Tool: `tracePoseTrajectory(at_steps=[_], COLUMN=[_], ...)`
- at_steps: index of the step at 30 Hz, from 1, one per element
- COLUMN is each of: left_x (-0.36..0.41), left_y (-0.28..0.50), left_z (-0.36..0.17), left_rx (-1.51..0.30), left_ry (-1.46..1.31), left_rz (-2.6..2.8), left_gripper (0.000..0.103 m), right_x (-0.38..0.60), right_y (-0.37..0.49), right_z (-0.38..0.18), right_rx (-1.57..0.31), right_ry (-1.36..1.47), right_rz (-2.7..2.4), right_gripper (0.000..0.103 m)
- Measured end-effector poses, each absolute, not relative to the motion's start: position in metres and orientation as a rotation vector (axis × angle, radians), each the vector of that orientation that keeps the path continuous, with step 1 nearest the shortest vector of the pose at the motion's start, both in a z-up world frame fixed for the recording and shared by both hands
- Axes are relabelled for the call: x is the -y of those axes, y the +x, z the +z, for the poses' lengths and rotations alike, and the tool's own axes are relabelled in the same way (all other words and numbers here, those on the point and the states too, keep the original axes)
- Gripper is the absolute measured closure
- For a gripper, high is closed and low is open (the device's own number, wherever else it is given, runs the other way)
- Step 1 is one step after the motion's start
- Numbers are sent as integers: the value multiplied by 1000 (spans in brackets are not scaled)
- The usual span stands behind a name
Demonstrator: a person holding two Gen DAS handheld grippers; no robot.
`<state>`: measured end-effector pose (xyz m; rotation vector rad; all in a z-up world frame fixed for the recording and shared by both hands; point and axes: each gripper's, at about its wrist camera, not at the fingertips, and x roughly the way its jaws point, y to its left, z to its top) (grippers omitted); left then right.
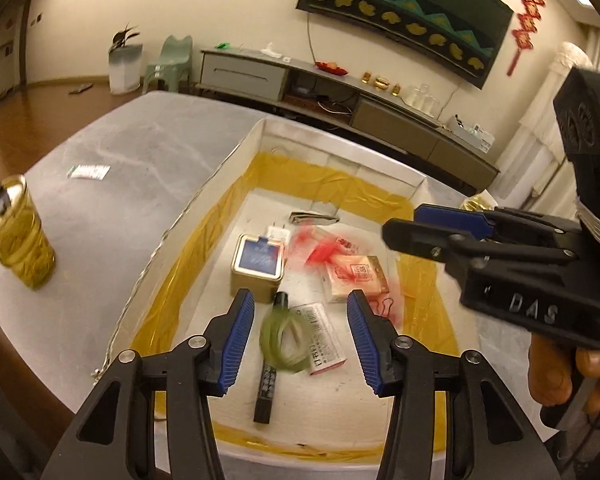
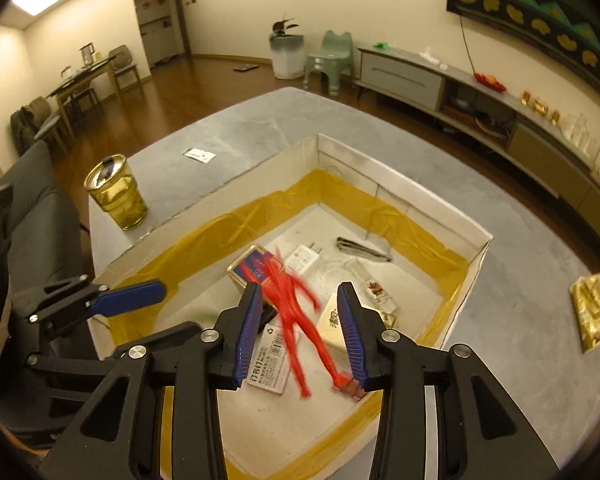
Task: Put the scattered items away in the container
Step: 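Lower the red figure and tape into the box and open both tools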
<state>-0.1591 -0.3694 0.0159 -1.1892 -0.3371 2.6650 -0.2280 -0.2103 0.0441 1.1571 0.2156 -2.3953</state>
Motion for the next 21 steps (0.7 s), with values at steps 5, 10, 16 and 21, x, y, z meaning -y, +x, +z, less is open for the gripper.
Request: tracePoseTrajectory(at_steps=[5,10,16,21], left_x=[392,397,388,377], left_y=[-149,-144,-139,-126], left_z=[13,15,18,23], left_rx=[433,445,411,368], left_ry=[-1172,-1167,-1171,-1164], left_rz=[2687,2692,2679,2675], left_gripper=[53,53,53,53], right_x=[203,200,199,197], right_y=[-227,-224,-211,-193], right_z=[36,34,40,43], right_rx=[-187,-182,-197,-224], right_ry=[1191,1206,1207,1210], right_rz=[-2388,-2382,-2365,-2346], right_gripper=[61,61,61,61])
